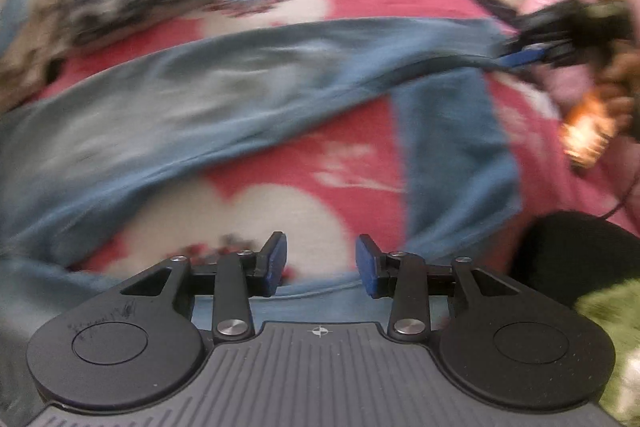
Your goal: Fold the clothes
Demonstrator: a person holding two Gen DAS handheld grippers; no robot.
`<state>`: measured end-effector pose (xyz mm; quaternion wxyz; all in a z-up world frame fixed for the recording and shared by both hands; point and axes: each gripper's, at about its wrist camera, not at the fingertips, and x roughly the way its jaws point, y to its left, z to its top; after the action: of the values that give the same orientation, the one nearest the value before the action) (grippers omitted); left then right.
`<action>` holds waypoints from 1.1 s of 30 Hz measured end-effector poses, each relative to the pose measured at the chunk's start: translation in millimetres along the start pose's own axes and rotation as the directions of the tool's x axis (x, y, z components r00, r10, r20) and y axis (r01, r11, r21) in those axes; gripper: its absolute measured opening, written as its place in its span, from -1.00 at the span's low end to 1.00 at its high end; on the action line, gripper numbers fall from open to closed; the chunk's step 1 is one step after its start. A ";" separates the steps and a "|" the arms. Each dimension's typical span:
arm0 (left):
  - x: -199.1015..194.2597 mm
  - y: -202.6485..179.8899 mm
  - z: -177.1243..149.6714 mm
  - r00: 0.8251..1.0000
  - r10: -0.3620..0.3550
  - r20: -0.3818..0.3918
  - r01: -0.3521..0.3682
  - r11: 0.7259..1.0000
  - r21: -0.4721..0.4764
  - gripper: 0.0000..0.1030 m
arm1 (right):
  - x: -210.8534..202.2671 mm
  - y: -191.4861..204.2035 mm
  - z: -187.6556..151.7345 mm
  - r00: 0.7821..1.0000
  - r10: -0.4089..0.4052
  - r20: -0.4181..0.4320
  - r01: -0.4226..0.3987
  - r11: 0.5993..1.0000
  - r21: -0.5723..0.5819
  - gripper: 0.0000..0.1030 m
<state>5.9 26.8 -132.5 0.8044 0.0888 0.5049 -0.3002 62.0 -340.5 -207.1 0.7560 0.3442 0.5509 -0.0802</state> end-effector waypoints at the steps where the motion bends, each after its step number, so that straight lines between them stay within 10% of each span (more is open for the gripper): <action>1: 4.7 -11.7 1.5 1.000 -0.028 -0.003 0.028 0.998 0.050 -0.15 | 2.7 -7.1 -7.8 0.999 0.030 -0.020 -0.029 0.999 0.043 -0.10; 5: 30.3 -55.6 3.8 0.995 -0.092 -0.038 0.098 0.970 0.222 -0.10 | 26.1 -21.4 -27.6 0.976 0.189 -0.105 -0.175 0.975 0.137 -0.17; 8: 48.1 -81.7 -2.2 0.994 -0.090 -0.069 0.109 0.928 0.357 -0.10 | 21.5 -17.2 -35.1 0.976 0.190 -0.108 -0.178 0.978 0.106 -0.90; 12: 63.8 -108.7 -11.7 0.994 -0.065 -0.084 0.100 0.851 0.516 -0.10 | -14.5 -18.1 -46.5 0.968 0.241 -0.069 -0.227 0.959 0.169 -0.92; 15: 63.5 -115.0 -11.5 0.994 -0.073 -0.077 0.103 0.842 0.529 -0.14 | -39.6 -11.3 -47.9 0.951 0.308 -0.035 -0.292 0.928 0.233 -0.92; 20: 42.5 -96.1 1.1 0.992 -0.125 -0.031 0.126 0.897 0.425 -0.68 | -36.8 32.6 -18.1 0.943 0.333 -0.023 -0.320 0.920 0.228 -0.91; 24: 23.2 -57.9 26.2 0.987 -0.157 0.023 0.145 0.952 0.268 -0.76 | 2.2 84.7 13.9 0.933 0.357 -0.047 -0.345 0.924 0.167 -0.48; 33: 61.4 56.4 76.9 0.998 0.052 0.046 -0.046 0.991 -0.128 -0.63 | -8.6 69.4 15.1 0.941 0.332 0.066 -0.334 0.943 0.017 -0.23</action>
<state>115.6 13.8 -158.2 0.8278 0.0424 0.5006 -0.2497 105.2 -299.9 -167.1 0.7706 0.4403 0.4598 0.0301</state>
